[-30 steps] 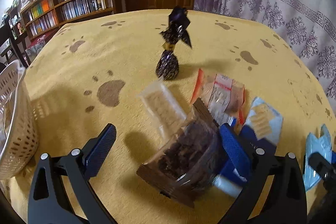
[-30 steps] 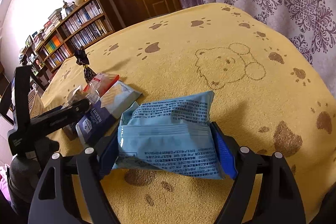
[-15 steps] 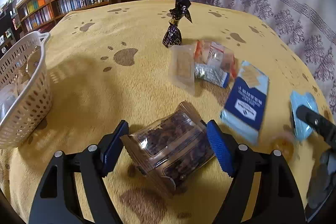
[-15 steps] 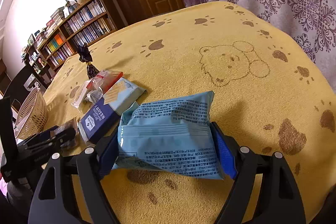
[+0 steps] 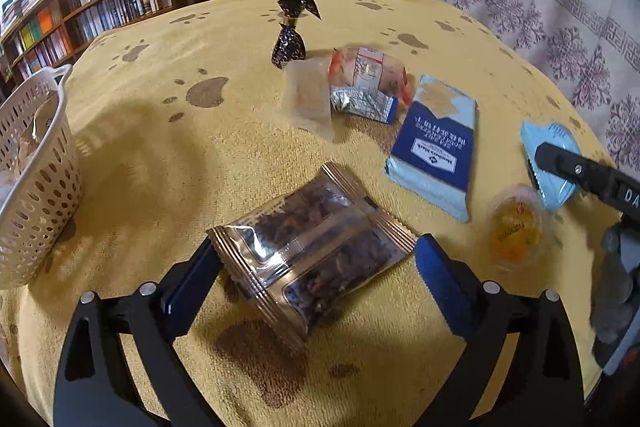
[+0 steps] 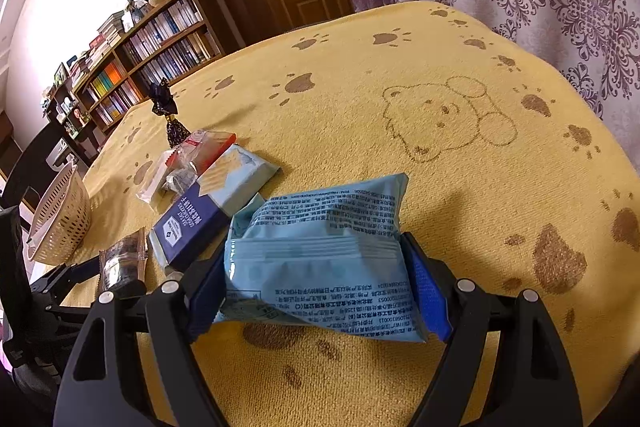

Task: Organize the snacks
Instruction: 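Reach the left tool to the clear bag of dark snacks and grasp it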

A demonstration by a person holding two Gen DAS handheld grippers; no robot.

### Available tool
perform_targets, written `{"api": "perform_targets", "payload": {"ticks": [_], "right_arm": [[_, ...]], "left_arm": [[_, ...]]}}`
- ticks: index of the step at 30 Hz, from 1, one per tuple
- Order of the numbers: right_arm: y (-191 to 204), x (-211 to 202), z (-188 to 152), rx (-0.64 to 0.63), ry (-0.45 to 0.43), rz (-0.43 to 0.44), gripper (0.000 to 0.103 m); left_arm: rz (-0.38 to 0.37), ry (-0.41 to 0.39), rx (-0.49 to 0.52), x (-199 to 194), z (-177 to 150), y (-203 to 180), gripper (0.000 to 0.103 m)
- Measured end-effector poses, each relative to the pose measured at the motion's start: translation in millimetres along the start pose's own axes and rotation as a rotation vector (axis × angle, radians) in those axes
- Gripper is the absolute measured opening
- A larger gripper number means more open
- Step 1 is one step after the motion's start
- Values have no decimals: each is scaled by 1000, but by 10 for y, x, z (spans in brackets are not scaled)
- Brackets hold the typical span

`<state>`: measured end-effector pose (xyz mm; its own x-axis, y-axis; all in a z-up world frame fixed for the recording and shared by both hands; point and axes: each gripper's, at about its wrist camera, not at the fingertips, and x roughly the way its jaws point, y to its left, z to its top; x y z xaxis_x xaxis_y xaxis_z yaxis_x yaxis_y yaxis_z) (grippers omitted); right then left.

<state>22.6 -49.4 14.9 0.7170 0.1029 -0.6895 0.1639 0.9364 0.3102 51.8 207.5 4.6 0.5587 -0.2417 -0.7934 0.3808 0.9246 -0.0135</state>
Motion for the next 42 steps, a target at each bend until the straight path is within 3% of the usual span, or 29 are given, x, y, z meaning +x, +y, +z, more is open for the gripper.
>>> {"api": "perform_targets", "payload": {"ticks": [3,8,10,16,17,18,20,21,27,33,35,37,42], "right_arm": [[-6,-8,-2,-2,-4,1,80],[-5,-13,-9,-5,-6,3,80],[2,-17,-15,-8,-7,3,80],[6,-25,-19,-9,-9,4,80],[6,-25,-19,-10,-9,4,80],[6,-25,-20,-10,-10,4,80],[5,-25,-20,-9,-9,5,80],[4,-25,-21,-9,-10,5,80],[8,-26,-23,-7,-10,8,80],[14,-30,-27,-11,-10,8,80],[14,-28,-26,-11,-9,7,80],[16,-27,-26,-10,-9,6,80],[11,-26,-29,-12,-11,7,80]], "left_arm": [[33,-3,22,4,3,-28,84],[37,-25,-4,-76,21,34,38],[35,-28,-26,-102,17,78,33],[12,-42,-14,-201,-40,45,32],[7,-43,-6,-223,-52,28,37],[3,-41,0,-230,-58,12,46],[16,-50,2,-259,-70,-9,89],[26,-62,5,-292,-84,-11,93],[111,-113,72,-356,-71,-9,93],[118,-75,103,-127,93,40,92],[107,-57,97,-51,123,63,73],[55,-39,68,10,130,110,61],[48,-57,36,-46,87,132,54]]}}
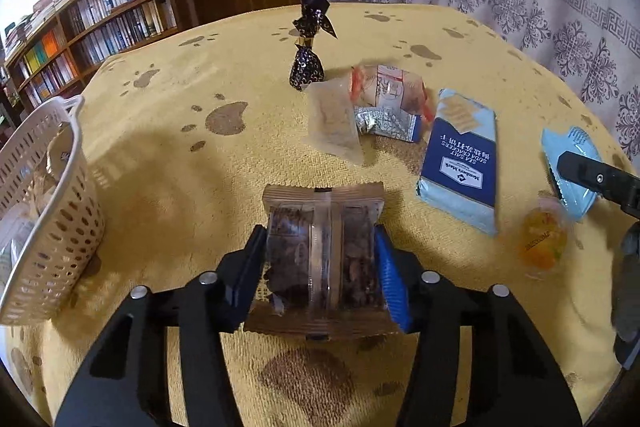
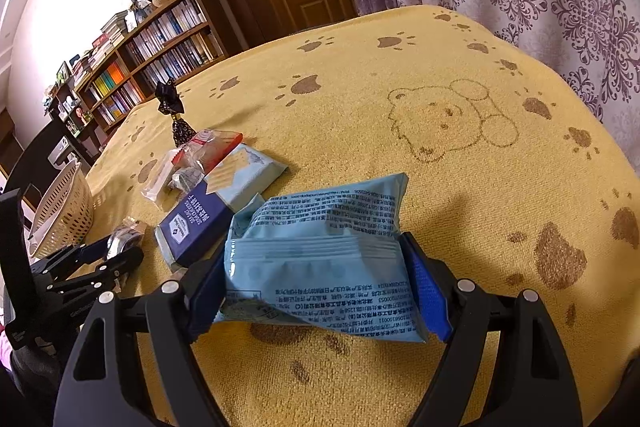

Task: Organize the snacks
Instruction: 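Reach the left tool to the clear bag of dark snacks and grasp it, then carry the dark-snack bag over the basket with the left tool while the right tool carries the blue bag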

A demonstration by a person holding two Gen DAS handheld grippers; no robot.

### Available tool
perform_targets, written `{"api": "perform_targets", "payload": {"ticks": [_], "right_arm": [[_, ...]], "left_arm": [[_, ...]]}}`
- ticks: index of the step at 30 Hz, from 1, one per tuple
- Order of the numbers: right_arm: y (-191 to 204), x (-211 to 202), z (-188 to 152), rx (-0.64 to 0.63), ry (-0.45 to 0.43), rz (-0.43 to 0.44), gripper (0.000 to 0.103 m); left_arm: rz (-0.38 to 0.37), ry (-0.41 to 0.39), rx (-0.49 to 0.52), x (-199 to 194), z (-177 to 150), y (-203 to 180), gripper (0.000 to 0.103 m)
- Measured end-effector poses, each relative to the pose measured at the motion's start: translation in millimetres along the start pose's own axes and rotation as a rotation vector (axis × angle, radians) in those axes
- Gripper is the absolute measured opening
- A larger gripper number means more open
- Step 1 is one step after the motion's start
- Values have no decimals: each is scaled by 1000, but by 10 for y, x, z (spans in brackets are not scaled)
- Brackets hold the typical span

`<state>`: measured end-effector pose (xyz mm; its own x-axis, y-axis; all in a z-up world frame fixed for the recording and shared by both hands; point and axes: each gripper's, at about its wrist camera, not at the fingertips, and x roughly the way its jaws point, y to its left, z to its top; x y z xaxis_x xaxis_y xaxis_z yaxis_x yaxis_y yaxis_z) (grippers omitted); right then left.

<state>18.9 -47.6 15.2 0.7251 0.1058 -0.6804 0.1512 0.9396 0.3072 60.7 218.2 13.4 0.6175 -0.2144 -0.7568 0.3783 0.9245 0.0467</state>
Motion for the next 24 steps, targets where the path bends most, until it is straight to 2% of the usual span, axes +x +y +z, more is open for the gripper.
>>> {"api": "perform_targets", "payload": {"ticks": [5,9,14,24], "right_arm": [[13,-39,13,5,-11,4,80],[84,-74,14,-3,-23,7,80],[198,-95,27,-14,-32,9,80],[378,-107,46,-28,-45,0,80]], "left_arm": [[7,-40,-41,-161,-23,40,53],[45,-96,-64,-385,18,132,53],[108,-158,-109,-648,79,348,53],[281,-244,-217,-1037,138,986,53]]}}
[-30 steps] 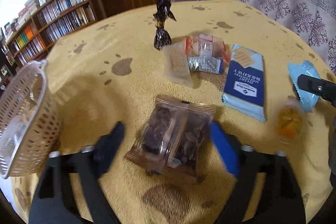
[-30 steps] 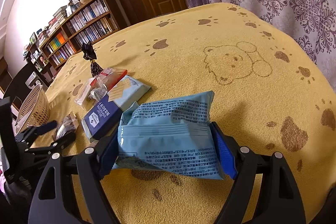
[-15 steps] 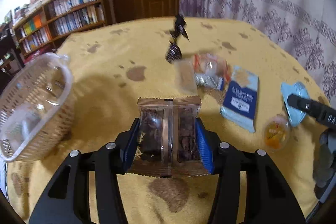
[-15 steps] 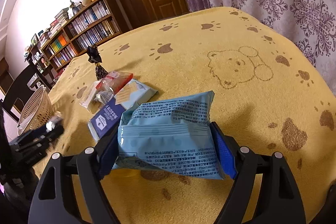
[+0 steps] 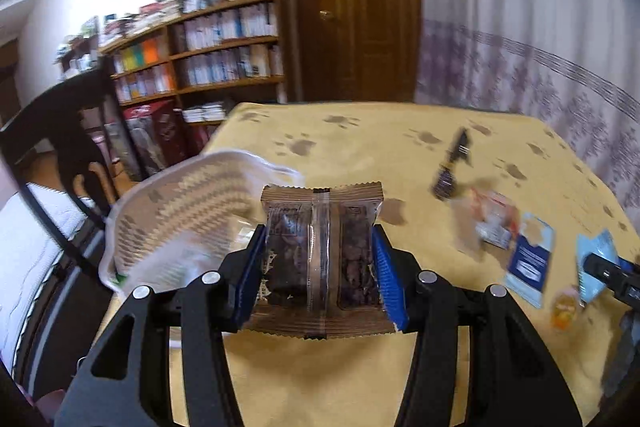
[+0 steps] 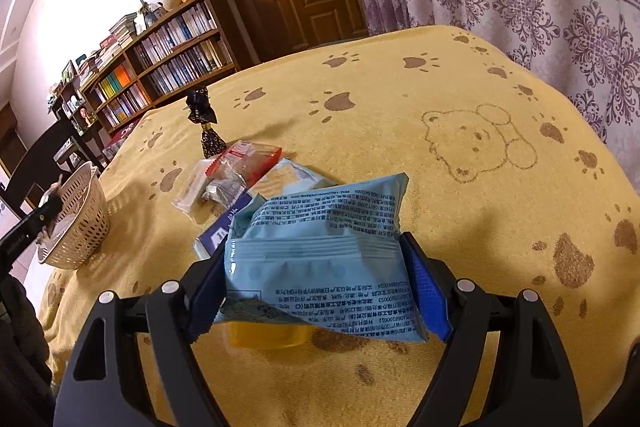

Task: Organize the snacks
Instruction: 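Carry the dark-snack bag over the basket with the left tool while the right tool carries the blue bag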

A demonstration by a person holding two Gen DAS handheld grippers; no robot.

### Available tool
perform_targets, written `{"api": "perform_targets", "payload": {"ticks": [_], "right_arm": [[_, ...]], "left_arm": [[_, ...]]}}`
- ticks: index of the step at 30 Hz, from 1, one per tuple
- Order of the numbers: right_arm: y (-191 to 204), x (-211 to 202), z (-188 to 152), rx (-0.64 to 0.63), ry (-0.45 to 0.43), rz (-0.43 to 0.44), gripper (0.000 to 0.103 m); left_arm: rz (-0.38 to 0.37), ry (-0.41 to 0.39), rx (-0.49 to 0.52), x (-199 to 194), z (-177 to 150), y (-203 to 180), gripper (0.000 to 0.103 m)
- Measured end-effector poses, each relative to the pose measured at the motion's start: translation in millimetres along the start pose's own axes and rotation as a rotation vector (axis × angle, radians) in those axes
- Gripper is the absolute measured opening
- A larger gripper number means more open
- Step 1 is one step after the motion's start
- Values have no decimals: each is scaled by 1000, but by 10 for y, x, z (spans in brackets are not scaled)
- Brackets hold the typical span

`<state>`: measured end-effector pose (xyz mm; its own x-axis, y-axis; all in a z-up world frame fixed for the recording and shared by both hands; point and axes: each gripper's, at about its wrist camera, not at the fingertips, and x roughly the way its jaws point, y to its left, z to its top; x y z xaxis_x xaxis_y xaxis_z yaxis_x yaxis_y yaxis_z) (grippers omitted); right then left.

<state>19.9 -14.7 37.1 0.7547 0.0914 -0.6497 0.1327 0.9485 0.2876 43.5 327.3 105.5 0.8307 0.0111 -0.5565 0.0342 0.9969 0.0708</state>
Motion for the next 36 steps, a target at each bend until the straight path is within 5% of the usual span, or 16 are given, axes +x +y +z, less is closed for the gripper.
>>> {"api": "perform_targets", "payload": {"ticks": [6,11,26,36], "right_arm": [[83,-10,42,-7,-13,-17,79],[125,-29,77,-8,-24,-32,79],[649,-77,269,-81,-64,-5,79],[1785,78,411,-222,-50,205,79]], "left_arm": [[88,-25,-73,18,59,402,55],[141,-61,-134,8,84,644,92],[220,-92,-212,-51,109,907,99],[307,-136,-295,-224,93,1303,100]]}}
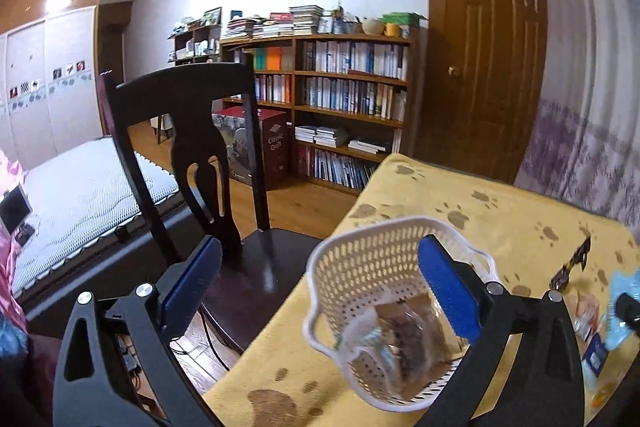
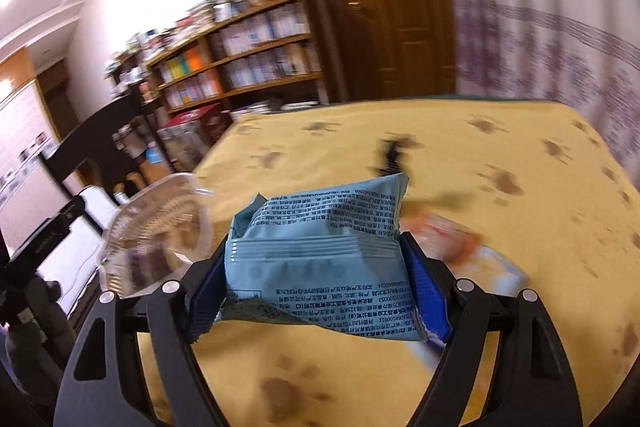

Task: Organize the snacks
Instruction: 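Carry the dark-snack bag over the basket with the left tool while the right tool carries the blue bag, then open both tools to drop the two bags into the white basket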

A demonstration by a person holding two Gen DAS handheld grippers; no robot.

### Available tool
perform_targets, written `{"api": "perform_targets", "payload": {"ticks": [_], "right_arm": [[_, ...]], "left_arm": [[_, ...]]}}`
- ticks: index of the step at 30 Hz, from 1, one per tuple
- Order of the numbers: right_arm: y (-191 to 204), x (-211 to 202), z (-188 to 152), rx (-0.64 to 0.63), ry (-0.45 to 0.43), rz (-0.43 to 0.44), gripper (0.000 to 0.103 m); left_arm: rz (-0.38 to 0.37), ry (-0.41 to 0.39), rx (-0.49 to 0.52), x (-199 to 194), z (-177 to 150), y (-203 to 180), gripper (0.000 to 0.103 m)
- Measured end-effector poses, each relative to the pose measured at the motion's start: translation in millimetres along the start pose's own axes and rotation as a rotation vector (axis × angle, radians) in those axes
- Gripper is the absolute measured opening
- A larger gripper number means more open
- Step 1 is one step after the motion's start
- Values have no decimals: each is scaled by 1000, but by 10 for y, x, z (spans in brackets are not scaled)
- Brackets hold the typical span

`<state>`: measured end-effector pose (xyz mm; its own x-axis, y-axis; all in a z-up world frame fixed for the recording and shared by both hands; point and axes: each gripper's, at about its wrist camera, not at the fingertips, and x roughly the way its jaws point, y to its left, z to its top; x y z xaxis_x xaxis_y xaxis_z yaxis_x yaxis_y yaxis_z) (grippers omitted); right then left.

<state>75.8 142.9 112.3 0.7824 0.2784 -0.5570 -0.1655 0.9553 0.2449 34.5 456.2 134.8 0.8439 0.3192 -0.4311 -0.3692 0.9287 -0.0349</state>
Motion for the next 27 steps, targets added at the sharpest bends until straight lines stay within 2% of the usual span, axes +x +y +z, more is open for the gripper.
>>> {"api": "perform_targets", "payload": {"ticks": [10,16,21,27], "right_arm": [[1029,481,214,-141,28,131,79],[1415,812,283,-174,72,187,80],[1442,982,342,-127,111,273,86],[1189,916,386,-55,86,269,88]], "left_arm": [[35,-16,-58,-21,66,279,100],[48,-22,-88,-38,79,357,100],[54,-6,-107,10,67,371,100],[42,0,-96,23,60,322,100]]}}
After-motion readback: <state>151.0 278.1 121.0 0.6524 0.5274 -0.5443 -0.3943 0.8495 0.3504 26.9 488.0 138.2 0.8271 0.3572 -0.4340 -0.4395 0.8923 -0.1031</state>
